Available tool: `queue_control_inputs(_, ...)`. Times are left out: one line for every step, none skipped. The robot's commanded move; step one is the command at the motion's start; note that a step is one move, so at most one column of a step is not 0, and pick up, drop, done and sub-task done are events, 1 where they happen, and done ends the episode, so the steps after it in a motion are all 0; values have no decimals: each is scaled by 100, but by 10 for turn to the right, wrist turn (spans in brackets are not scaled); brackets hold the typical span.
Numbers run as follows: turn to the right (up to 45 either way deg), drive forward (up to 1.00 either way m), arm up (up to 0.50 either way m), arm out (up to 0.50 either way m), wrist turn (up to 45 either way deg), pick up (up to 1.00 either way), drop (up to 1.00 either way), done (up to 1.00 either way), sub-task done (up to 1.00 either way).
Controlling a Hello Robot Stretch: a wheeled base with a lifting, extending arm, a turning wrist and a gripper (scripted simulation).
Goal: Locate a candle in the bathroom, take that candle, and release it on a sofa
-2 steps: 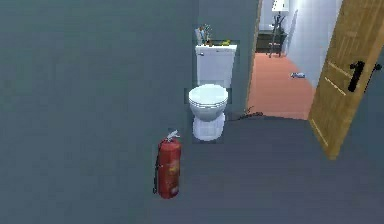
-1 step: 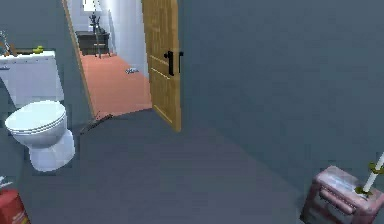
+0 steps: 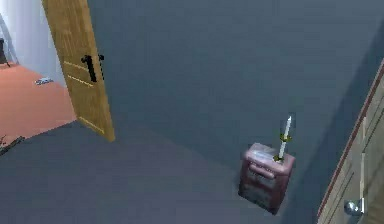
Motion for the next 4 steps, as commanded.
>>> queue_control_inputs(0,45,0,0,0,0,0,0,0)
queue_control_inputs(-450,0,0,0,0,0,0,0,0)
queue_control_inputs(450,0,0,0,0,0,0,0,0)
queue_control_inputs(120,0,0,0,0,0,0,0,0)
